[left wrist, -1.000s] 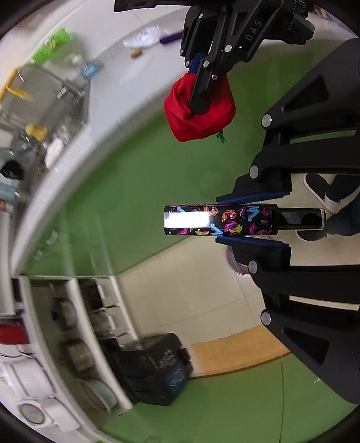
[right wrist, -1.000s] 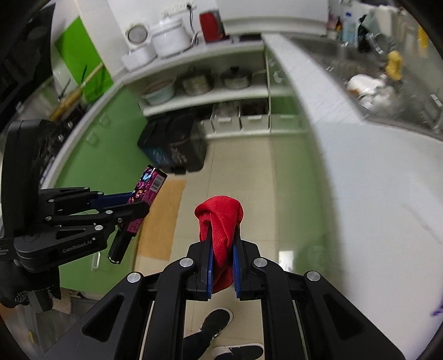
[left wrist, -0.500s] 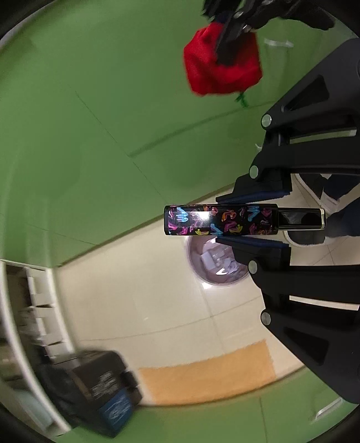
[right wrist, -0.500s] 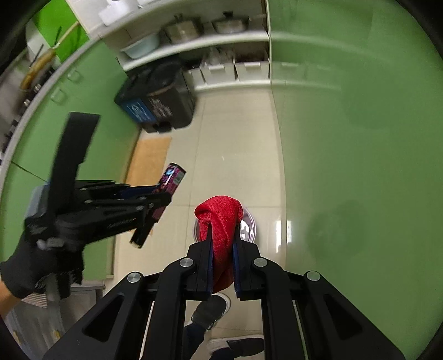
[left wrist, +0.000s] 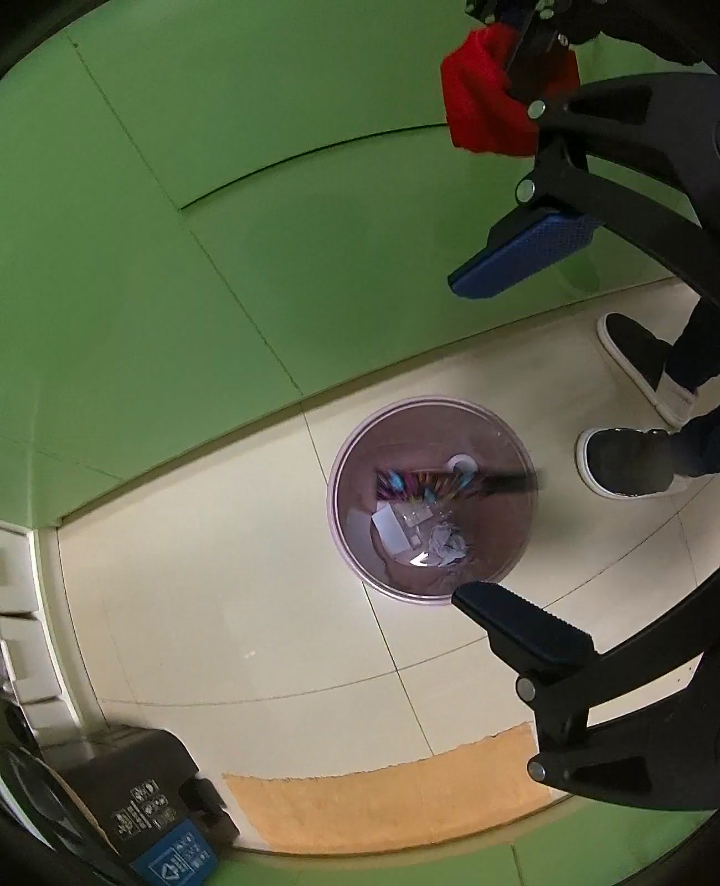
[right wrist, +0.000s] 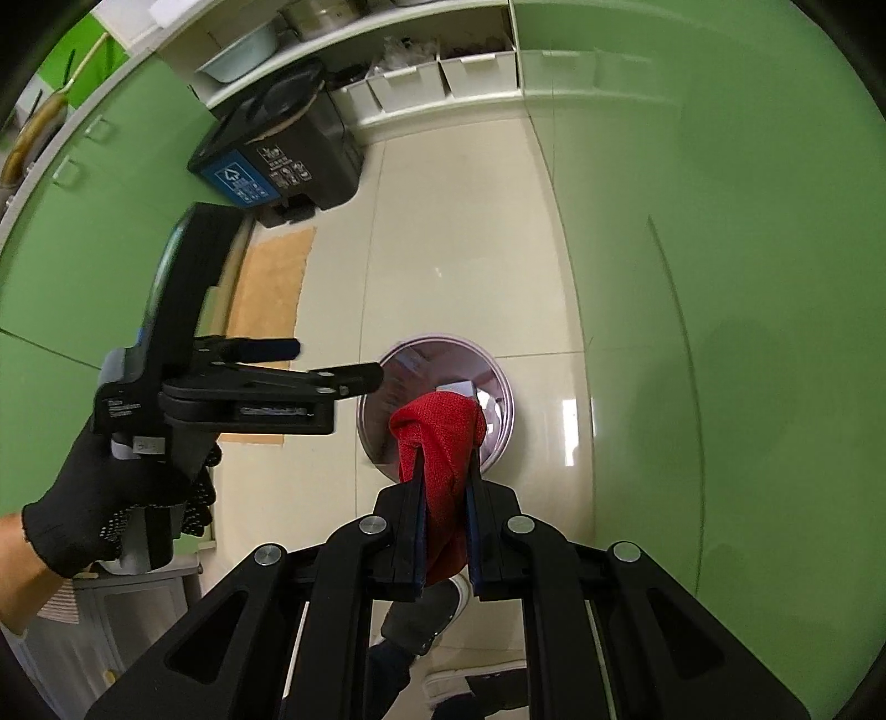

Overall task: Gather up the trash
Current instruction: 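Open the left gripper to drop the umbrella while the right gripper drops the cloth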

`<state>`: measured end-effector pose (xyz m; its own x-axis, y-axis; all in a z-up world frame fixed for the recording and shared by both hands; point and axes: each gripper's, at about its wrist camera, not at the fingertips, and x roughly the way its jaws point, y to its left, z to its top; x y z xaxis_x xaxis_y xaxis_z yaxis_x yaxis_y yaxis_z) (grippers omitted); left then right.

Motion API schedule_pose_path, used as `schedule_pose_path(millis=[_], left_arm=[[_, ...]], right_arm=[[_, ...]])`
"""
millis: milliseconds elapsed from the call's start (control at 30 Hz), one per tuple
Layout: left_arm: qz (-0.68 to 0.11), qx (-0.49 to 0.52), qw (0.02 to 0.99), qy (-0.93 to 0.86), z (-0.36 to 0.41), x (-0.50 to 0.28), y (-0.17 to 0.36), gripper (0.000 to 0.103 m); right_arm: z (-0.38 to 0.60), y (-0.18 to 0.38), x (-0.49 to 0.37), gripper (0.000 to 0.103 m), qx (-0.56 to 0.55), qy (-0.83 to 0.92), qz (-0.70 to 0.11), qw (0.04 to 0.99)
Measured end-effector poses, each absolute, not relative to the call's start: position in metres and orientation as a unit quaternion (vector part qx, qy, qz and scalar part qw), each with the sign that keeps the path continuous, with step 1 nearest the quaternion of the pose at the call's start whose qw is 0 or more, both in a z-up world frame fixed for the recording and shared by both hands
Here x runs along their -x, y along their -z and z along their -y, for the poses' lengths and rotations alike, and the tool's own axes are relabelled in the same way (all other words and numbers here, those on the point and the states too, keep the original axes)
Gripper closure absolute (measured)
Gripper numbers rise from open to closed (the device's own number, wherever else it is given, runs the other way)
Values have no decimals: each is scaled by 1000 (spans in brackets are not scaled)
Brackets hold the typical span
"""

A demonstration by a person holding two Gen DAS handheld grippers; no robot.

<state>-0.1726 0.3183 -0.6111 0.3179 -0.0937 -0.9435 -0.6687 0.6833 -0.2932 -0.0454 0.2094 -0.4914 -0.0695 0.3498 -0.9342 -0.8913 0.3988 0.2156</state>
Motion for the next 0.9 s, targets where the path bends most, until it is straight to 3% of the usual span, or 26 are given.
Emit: schedule_pose_path(millis=[400, 667, 767, 833, 867, 900], left_arm=[[-523, 372, 727, -243, -337, 230, 560, 3], [-502, 400, 720, -265, -343, 279, 556, 3], [-496, 413, 714, -271, -344, 294, 561, 3], [-493, 420, 711, -274, -343, 304, 564, 3], [-492, 423, 709, -275, -341, 310, 564, 3], [-492, 424, 708, -276, -340, 314, 565, 3]], right_arm=[[-250, 505, 70, 93, 268, -512, -541, 611], [-297, 557, 90, 92, 299, -523, -543, 585], [-312, 574, 95, 87, 315, -524, -541, 578], [-316, 580, 100, 79, 329, -524, -531, 579], [-319, 582, 101, 60, 333, -524, -527, 580], [-321, 583, 103, 27, 336, -523, -524, 582]])
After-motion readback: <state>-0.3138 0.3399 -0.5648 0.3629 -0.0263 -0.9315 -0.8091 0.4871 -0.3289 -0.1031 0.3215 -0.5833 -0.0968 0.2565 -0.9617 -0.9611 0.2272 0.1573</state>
